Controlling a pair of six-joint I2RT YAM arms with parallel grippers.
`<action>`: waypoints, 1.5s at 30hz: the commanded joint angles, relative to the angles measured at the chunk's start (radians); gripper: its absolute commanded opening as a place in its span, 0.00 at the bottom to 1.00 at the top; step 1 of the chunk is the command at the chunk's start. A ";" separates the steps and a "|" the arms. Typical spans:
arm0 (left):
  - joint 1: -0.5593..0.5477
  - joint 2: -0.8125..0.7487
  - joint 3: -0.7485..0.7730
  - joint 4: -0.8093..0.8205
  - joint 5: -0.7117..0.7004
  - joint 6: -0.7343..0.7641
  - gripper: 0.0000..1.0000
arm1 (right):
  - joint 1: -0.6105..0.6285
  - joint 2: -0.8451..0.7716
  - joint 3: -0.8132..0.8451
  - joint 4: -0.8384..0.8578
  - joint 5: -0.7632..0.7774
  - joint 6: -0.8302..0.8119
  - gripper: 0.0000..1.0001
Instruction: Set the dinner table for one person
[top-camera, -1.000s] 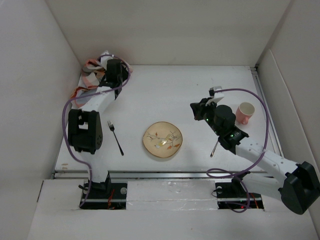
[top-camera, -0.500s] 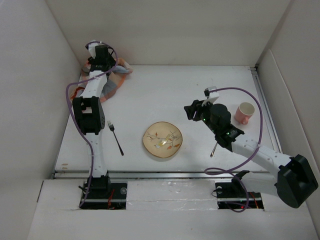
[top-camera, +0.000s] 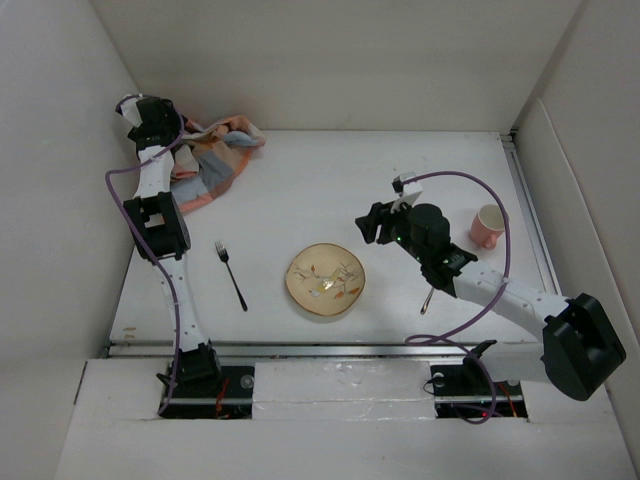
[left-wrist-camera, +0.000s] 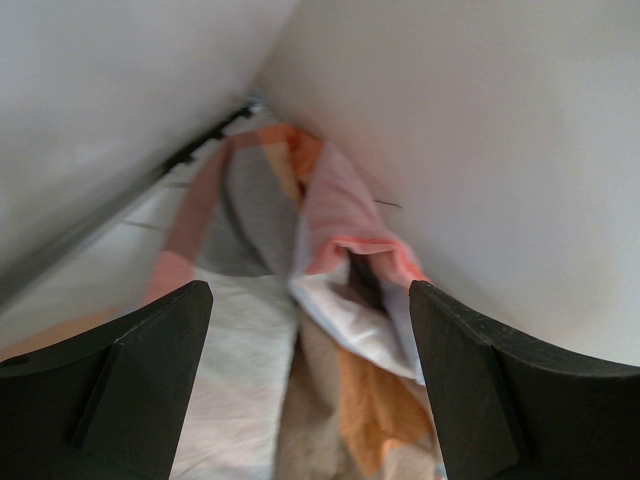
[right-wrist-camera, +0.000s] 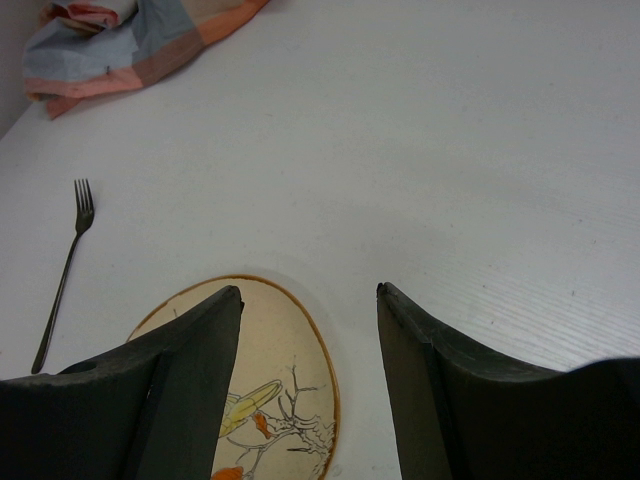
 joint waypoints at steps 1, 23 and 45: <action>-0.041 0.026 0.093 0.061 0.016 -0.028 0.78 | 0.013 0.004 0.058 0.033 -0.034 -0.020 0.62; -0.032 0.208 0.184 0.334 0.131 -0.113 0.00 | 0.063 0.056 0.090 0.027 -0.048 -0.057 0.63; -0.677 -0.346 -0.608 0.659 0.166 -0.236 0.10 | -0.130 -0.069 0.052 -0.041 0.018 0.052 0.58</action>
